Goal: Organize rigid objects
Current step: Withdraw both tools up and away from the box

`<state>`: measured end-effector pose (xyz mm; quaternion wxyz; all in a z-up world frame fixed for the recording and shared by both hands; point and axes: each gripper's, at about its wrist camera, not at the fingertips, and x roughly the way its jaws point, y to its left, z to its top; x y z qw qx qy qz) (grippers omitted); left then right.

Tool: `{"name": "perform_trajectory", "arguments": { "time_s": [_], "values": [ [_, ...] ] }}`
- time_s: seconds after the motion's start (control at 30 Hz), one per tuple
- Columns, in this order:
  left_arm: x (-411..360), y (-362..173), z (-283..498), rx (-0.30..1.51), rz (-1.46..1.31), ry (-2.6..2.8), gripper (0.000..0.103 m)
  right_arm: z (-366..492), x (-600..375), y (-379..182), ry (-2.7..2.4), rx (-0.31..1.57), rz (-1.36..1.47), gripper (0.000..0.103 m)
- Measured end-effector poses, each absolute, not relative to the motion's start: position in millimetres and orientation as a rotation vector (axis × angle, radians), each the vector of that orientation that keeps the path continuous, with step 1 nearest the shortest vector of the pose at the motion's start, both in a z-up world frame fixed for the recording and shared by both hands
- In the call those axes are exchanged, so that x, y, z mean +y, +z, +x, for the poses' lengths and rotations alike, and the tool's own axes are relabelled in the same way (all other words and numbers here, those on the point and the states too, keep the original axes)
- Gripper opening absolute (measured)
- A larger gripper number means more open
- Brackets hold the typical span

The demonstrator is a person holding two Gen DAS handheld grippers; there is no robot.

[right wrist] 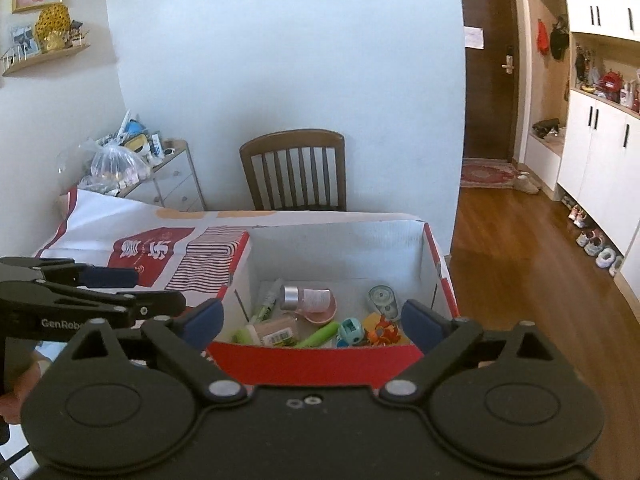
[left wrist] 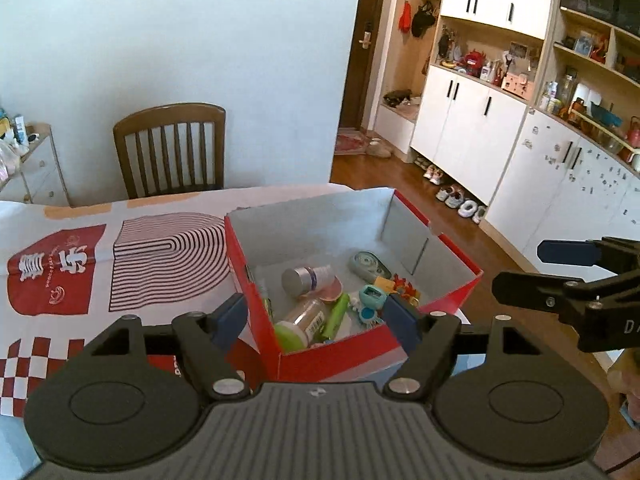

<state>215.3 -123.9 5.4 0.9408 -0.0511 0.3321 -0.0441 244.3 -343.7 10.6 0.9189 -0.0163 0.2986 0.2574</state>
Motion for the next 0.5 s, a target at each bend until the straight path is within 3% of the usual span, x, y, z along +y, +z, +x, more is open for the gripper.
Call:
{"name": "perform_trajectory", "arguments": {
  "time_s": [0.13,0.5],
  "values": [
    [-117.1,5.2,206.0,0.664,-0.097,-0.105,0.081,226.4,-342.2,12.7,0.508,0.585,-0.016,0.103],
    [-110.2,5.4,182.9,0.643,-0.077,-0.172,0.085,191.5,-335.9,10.7,0.413,0.539,0.025,0.103]
  ]
}}
